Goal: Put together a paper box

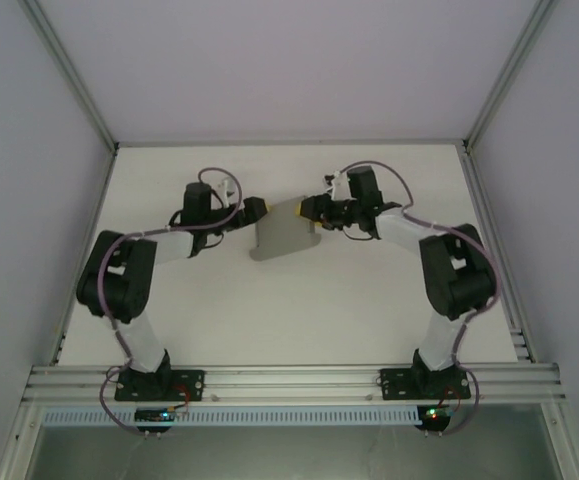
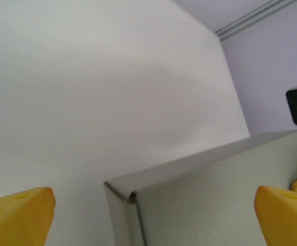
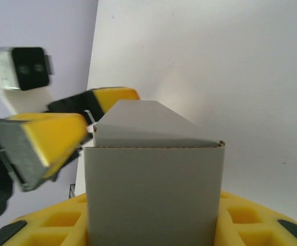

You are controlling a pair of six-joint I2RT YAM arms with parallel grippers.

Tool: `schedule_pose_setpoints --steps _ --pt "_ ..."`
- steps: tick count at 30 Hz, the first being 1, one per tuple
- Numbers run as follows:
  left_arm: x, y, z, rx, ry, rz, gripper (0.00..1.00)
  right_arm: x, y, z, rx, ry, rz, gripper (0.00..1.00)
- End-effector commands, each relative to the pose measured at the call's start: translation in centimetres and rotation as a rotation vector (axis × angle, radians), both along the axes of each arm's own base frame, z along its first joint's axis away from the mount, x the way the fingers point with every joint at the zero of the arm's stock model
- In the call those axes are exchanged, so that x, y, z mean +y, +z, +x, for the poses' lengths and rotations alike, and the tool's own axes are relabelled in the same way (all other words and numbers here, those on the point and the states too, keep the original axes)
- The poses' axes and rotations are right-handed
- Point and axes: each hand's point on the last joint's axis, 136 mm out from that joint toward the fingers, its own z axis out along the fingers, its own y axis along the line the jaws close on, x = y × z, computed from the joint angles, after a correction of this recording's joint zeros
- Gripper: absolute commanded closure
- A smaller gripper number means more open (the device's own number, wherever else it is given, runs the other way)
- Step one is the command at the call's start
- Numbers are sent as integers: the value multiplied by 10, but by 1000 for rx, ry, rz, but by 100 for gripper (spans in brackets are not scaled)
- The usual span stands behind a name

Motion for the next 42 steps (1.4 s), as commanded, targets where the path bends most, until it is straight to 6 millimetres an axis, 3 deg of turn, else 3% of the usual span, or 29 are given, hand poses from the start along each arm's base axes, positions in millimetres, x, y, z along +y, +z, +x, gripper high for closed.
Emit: schedule_pose_setpoints --steps 1,4,7,9,13,18,22,26,30,34,42 --pt "-5 42 -4 -200 24 271 0 -43 -2 -1 -2 -123 -183 63" --pt "-24 76 -17 -401 14 476 0 -80 5 -2 98 -226 -281 63" --pt "-56 98 -40 -639 -78 615 0 -106 20 0 179 -296 -232 59" --pt "-77 101 -58 -774 -181 675 0 -119 33 5 238 -355 -134 60" --pt "-110 81 -88 -957 -386 854 0 -137 52 6 342 -391 24 69" --pt "-131 61 -91 -1080 -459 1055 0 -139 55 3 405 -405 120 69" --pt "-136 46 -79 -1082 -465 1196 1 -138 49 -4 425 -395 122 69" --pt "-137 44 -65 -1112 -410 1272 0 -127 38 -9 470 -353 207 70" --pt "-141 50 -68 -1142 -397 1232 1 -125 29 -22 510 -318 153 70" --pt "-142 50 -67 -1177 -389 1247 3 -116 33 -29 517 -280 167 70" --pt "-137 52 -65 -1185 -354 1260 27 -111 41 -40 528 -241 148 71"
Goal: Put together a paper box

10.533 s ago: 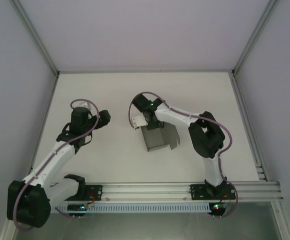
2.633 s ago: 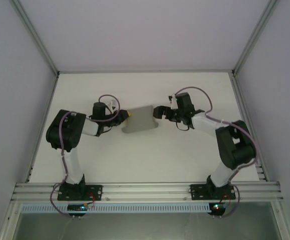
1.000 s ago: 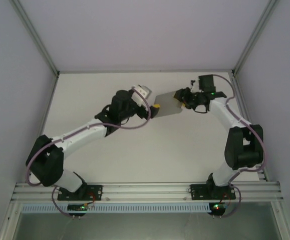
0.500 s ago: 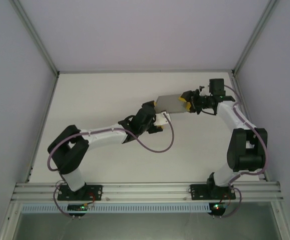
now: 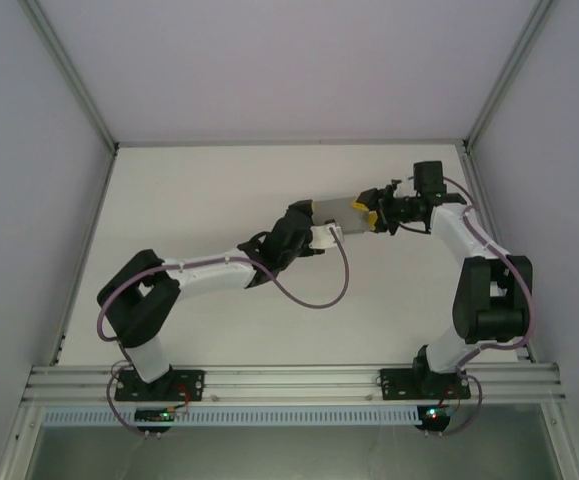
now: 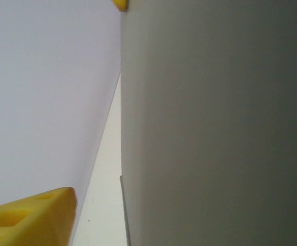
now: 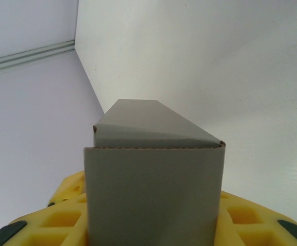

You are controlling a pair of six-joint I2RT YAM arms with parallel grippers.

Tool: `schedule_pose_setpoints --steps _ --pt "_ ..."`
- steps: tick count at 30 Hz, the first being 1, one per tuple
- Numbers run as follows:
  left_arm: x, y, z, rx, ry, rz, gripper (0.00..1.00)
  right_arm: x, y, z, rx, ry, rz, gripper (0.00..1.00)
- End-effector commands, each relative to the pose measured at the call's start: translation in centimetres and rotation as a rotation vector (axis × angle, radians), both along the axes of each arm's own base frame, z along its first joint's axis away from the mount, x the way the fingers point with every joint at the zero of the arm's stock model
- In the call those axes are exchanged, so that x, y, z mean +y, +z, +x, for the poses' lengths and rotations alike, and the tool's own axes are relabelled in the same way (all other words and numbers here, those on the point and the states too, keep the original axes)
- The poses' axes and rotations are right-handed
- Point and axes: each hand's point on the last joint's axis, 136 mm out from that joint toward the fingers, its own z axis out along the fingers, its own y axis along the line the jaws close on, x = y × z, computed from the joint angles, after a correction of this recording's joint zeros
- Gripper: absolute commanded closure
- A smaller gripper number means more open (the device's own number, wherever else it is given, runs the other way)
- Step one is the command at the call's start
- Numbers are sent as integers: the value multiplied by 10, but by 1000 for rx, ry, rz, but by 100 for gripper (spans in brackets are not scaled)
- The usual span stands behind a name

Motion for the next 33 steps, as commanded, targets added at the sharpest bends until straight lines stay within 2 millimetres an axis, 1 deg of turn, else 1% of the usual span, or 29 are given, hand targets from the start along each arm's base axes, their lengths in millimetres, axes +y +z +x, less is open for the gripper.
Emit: schedule_pose_setpoints --steps 1,3,5,7,8,10,11,13,14,16,17,18,19,20,21,23,24,25,26,27,29,31,33 --pt "6 21 8 -83 42 -37 30 12 13 -20 28 69 32 71" --pt "8 22 9 -94 55 -26 35 14 14 -21 21 78 30 70" --pt "10 24 10 -100 62 -24 41 15 14 -24 28 92 26 66" --pt "10 24 10 -106 58 -14 46 15 14 -27 33 100 19 57" --pt "10 24 10 -107 55 -15 50 15 14 -28 33 101 17 54" --pt "10 25 9 -111 49 -9 53 14 15 -29 33 98 11 48" --pt "10 24 9 -112 49 -7 55 13 16 -29 30 98 10 47" --pt "10 26 8 -118 45 -10 58 12 17 -30 8 106 -5 38" --pt "11 27 7 -119 42 -11 59 8 14 -32 17 98 -30 34" --pt "12 26 5 -107 38 -7 60 0 18 -27 -36 73 -75 21" --pt "14 25 4 -95 39 -2 61 -7 21 -20 -75 44 -100 17" --pt "15 23 1 -75 38 2 62 -15 27 -13 -128 15 -124 17" --pt "17 19 -2 -49 33 15 64 -24 31 -8 -181 -6 -151 14" --pt "20 16 -5 -21 35 26 66 -30 37 -5 -242 -19 -183 2" --pt "23 14 -9 21 36 31 66 -37 43 -1 -325 -29 -234 1" --pt "28 3 -22 142 14 56 66 -52 51 8 -431 -78 -341 1" --pt "32 -4 -31 228 -1 79 66 -59 54 9 -505 -59 -424 1" --pt "36 -4 -34 280 10 72 67 -66 55 9 -539 -50 -499 1" --pt "40 -4 -38 332 22 62 67 -79 59 11 -587 -42 -618 1" --pt "45 -7 -43 383 20 65 70 -86 60 10 -620 -12 -725 1" --pt "58 -8 -44 427 65 42 70 -88 63 4 -687 108 -920 1" --pt "69 -17 -61 536 33 63 67 -87 63 0 -743 188 -1049 1" --pt "79 -27 -81 668 -3 89 65 -79 64 -2 -828 257 -1111 1"
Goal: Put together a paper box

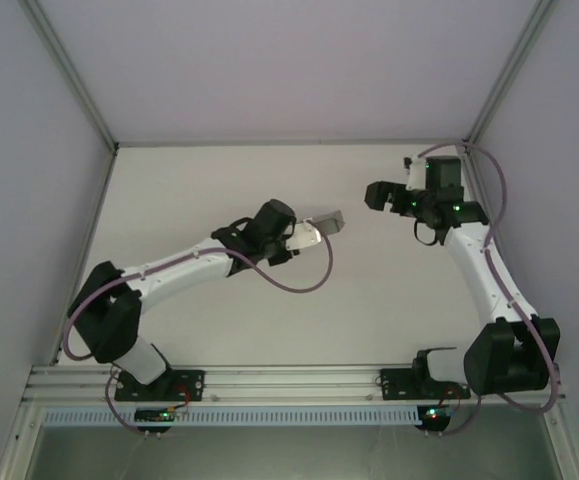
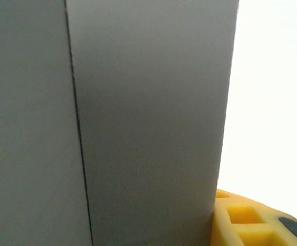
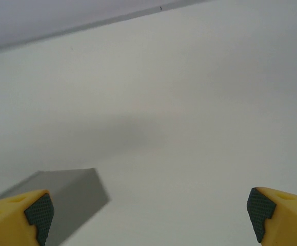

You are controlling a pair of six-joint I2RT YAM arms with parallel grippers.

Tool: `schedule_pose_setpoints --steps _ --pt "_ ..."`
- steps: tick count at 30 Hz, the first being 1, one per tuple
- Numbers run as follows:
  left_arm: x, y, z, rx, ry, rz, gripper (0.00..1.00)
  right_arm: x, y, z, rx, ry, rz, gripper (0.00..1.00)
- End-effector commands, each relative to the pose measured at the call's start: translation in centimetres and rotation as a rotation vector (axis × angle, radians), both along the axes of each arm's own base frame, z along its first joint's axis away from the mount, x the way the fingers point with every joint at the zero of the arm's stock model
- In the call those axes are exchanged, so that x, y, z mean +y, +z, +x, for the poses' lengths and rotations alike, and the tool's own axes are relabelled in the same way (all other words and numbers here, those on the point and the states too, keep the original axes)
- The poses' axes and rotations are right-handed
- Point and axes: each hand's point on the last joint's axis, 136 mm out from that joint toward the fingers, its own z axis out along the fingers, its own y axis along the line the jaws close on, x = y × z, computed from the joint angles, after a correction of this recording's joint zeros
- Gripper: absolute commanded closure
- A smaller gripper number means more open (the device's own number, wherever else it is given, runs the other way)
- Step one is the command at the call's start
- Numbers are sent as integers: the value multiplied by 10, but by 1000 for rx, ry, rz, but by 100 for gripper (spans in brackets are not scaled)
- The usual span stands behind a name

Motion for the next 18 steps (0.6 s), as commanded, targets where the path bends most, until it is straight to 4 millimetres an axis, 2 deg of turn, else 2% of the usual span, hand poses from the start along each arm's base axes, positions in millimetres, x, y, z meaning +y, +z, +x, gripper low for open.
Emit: schedule_pose_setpoints --steps 1,3,5,7,11,18 --pt "20 -14 -49 314 -54 16 64 -11 2 -5 -130 102 -325 1" --pt "25 -18 -58 424 -53 15 65 -3 2 -6 -193 145 -330 1" --pt "30 -19 -54 479 -14 7 64 7 4 -8 -236 184 -300 1" --pt "35 -21 -47 503 12 21 64 27 3 -15 -257 286 -265 1" --pt "39 -33 -36 528 49 94 63 59 -1 -27 -241 434 -220 1" --pt "37 -61 -17 555 88 200 63 87 -24 -34 -162 543 -150 2"
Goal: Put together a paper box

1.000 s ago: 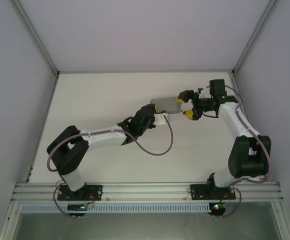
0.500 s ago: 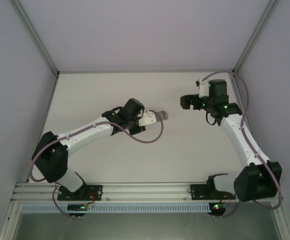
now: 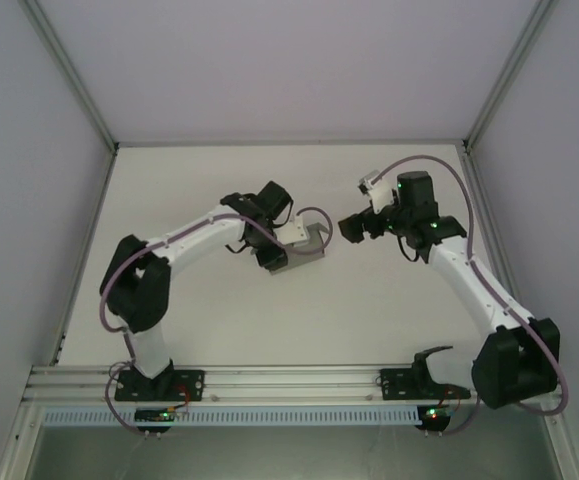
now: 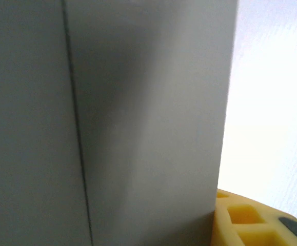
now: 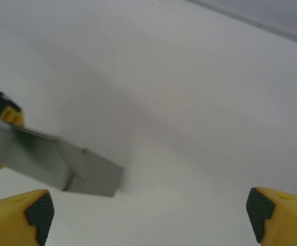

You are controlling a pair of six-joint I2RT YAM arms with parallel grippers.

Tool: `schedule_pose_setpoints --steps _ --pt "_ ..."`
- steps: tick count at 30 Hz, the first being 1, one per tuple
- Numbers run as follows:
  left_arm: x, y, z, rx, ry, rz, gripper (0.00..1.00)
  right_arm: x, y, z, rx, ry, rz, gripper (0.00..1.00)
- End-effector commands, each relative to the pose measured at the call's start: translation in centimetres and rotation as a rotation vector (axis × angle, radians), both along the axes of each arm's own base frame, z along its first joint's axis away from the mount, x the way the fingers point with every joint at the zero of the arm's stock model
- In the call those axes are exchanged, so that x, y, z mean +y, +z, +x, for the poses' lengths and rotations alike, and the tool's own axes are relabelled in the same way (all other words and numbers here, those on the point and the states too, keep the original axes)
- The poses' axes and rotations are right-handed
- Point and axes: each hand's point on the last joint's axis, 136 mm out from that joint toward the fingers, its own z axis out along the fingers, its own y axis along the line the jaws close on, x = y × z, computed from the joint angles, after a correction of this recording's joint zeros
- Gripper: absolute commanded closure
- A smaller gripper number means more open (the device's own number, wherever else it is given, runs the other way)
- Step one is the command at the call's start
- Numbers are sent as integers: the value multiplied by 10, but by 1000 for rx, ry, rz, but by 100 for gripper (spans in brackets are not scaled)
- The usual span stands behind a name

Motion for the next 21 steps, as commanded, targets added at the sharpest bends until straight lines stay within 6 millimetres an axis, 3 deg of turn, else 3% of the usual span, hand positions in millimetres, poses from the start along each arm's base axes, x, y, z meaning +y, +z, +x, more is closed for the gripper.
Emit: schedule_pose_setpoints --steps 1,6,15,21 --pt "7 -9 -3 49 -2 59 61 19 -4 -5 36 92 32 3" --pt "-2 -9 -1 65 -29 41 59 31 -26 -3 136 135 42 11" --pt "-5 -10 -2 81 -69 48 58 59 -33 3 140 256 54 44" --pt "-6 -10 0 79 -75 49 56 67 -43 0 174 284 -4 62"
